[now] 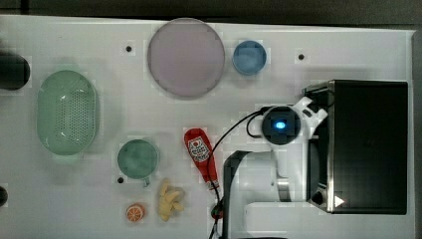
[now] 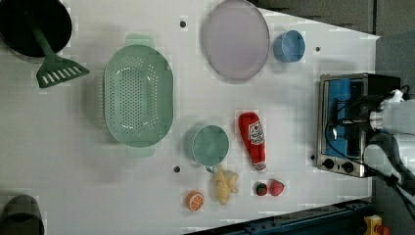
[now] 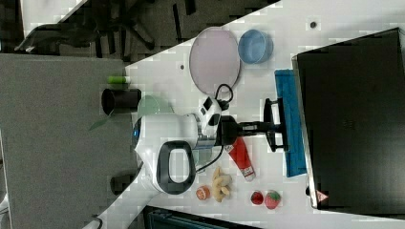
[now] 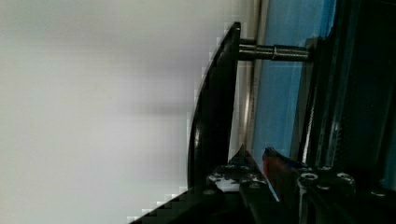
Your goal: Flap open oven.
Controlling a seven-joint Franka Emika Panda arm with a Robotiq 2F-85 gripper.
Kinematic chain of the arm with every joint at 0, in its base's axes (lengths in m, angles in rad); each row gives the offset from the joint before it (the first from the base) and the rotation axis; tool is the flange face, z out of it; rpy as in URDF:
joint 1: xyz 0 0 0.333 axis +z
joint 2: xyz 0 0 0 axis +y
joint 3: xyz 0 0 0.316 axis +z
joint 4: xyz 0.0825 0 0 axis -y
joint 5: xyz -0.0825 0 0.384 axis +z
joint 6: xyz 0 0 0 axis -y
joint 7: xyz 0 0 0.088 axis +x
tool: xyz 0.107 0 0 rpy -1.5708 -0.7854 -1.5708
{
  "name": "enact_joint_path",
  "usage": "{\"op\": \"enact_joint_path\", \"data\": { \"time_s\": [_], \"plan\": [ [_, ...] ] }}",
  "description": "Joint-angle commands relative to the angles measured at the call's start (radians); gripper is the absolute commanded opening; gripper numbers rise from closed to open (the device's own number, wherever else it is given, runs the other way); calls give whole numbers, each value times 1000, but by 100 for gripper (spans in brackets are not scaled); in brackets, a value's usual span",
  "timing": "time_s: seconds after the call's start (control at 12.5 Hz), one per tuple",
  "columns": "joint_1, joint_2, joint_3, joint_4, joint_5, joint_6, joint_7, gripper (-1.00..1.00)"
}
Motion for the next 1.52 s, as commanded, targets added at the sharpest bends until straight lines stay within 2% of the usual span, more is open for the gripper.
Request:
{"op": "enact_joint_path", "data": {
  "time_s": [0.08, 0.64, 0.8, 1.04, 1.28, 1.36, 1.52],
  "plan": [
    [53, 49, 63, -13, -78, -4, 285, -65],
    [148, 226, 102, 10, -385, -7, 677, -65],
    [175, 287, 102, 29, -442, -16, 787, -65],
    [198, 355, 106, 68, -448, -24, 823, -65],
    [202, 340, 115, 114, -436, -4, 823, -65],
    [202, 321, 123, 134, -413, 11, 824, -65],
    [202, 259, 128, 179, -278, 13, 828, -65]
  ]
}}
